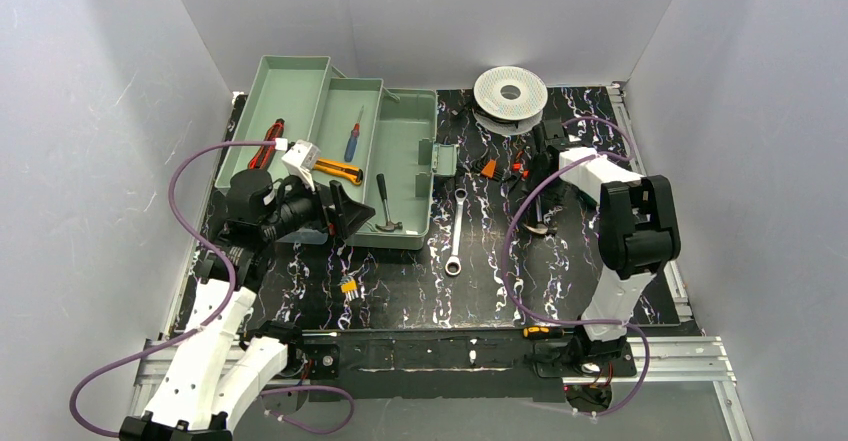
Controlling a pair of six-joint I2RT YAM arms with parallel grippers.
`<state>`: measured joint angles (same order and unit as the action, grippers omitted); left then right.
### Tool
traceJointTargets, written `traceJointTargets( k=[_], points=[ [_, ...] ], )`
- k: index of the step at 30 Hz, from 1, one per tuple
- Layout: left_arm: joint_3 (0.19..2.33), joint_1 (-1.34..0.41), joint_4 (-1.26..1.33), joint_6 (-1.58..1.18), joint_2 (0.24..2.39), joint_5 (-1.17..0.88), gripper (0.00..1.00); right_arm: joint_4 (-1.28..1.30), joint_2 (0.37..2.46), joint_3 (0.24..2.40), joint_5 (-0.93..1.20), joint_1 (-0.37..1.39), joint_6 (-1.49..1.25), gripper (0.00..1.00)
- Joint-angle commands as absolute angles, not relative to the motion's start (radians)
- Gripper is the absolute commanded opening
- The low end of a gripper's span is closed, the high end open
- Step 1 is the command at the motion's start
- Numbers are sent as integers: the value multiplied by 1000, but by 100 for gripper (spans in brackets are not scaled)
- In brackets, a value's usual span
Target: Pack the tool kit
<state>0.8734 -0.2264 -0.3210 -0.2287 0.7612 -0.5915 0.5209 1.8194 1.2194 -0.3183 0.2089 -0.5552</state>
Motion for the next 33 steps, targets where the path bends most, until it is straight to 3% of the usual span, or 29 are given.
traceJointTargets(
  k=[1, 9, 11, 14, 15, 22, 27, 33],
  points=[
    [864, -232, -308, -227, 772, -607, 100, 489, 1849, 1247, -244, 198, -541, 59],
    [866, -231, -308, -224, 794, -610, 99, 465, 1863, 1227, -191, 195, -556, 50],
    [867, -232, -309, -223, 798, -611, 100, 460, 1857, 1216, -184, 195, -563, 37],
    [867, -230, -309, -222, 799, -613, 99, 429, 1817, 1181, -183, 194, -568, 5],
    [865, -231, -309, -223, 799, -615, 100, 417, 1799, 1166, -187, 195, -571, 1],
    [866, -231, -308, -222, 809, -606, 100, 349, 1635, 1053, -227, 194, -577, 1],
    [877, -237, -301, -237, 854, -600, 100, 168, 1452, 900, -130, 196, -567, 1],
    [955, -398, -347, -311, 900, -389, 100, -79, 1235, 744, 106, 203, -570, 1]
  ],
)
